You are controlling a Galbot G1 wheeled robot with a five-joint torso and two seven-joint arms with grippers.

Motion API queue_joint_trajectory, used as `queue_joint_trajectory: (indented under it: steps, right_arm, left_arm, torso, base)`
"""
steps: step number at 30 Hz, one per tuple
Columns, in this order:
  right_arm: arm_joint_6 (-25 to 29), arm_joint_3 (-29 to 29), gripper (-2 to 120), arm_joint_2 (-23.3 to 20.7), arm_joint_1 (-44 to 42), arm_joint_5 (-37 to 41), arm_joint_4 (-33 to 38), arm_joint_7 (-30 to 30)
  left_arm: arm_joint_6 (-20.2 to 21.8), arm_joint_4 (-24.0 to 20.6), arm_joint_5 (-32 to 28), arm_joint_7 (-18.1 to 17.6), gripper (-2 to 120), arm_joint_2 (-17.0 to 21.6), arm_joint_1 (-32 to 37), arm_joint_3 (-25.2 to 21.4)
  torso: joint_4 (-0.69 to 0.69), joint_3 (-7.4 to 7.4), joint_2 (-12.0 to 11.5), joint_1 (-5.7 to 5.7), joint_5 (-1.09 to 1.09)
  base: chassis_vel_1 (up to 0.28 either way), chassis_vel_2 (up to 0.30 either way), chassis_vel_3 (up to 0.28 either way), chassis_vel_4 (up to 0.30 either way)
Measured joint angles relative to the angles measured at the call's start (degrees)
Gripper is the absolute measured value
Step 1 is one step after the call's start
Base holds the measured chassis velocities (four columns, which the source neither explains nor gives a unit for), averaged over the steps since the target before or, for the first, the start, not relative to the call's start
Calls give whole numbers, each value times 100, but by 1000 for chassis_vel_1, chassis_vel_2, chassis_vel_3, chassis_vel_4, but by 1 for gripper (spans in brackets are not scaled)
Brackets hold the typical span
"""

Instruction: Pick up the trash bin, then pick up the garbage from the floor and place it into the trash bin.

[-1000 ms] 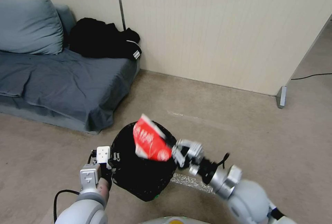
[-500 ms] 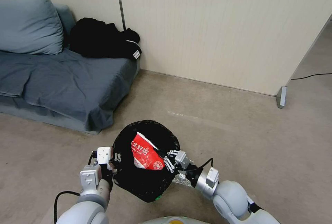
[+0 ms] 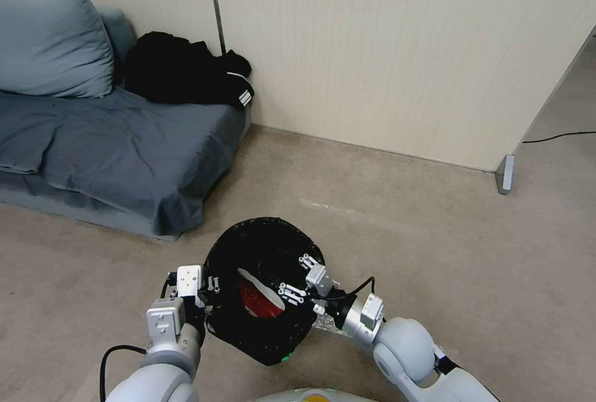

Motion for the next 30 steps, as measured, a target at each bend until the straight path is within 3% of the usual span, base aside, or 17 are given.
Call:
queue_joint_trajectory:
  steps: [3, 5, 7, 9, 12, 13, 16, 24, 30]
  right_arm:
    - [-59, 55, 86, -71, -125, -10, 200, 36]
    - [-60, 95, 89, -101, -169, -31, 315, 52]
    - [-59, 300, 97, -141, -295, -77, 809, 116]
    - [-59, 360, 99, -143, -322, -78, 925, 132]
    - [-59, 880, 100, -90, -632, -196, 1808, 477]
    - [-59, 880, 100, -90, -632, -196, 1808, 477]
    - [-68, 1357, 100, 346, -1262, -525, 2377, 1130]
    - [287, 1697, 100, 1112, -2176, -987, 2148, 1620]
    - [513, 1844, 100, 1193, -2153, -1037, 1720, 1662]
  left_arm:
    - [-26, 15, 67, 24, 3, 7, -11, -8]
    - [-35, 29, 107, 34, 3, 7, -14, -14]
    - [-64, 83, 263, 47, 3, 20, -17, -49]
    - [-74, 95, 296, 50, 3, 23, -18, -57]
    - [-214, 196, 558, 56, 3, 43, -63, -112]
    - [-214, 196, 558, 56, 3, 43, -63, -112]
    - [-264, 233, 612, 7, 3, 56, -81, -142]
    - [-289, 224, 536, -66, 3, 79, -86, -169]
    - [-264, 139, 371, -138, 3, 91, -45, -178]
  torso:
    - [0, 0, 0, 0, 0]
    - [-1, 0, 0, 0, 0]
    - [0, 0, 0, 0, 0]
    - [0, 0, 0, 0, 0]
    - [1, 0, 0, 0, -1]
    - [1, 0, 0, 0, -1]
    - [0, 0, 0, 0, -1]
    - [-1, 0, 0, 0, 0]
    - [0, 0, 0, 0, 0]
  base:
    - [0, 0, 0, 0]
    - [0, 0, 0, 0]
    - [0, 0, 0, 0]
    - [0, 0, 0, 0]
    - [0, 0, 0, 0]
    - [0, 0, 0, 0]
    - [0, 0, 0, 0]
    - [0, 0, 0, 0]
    - [0, 0, 0, 0]
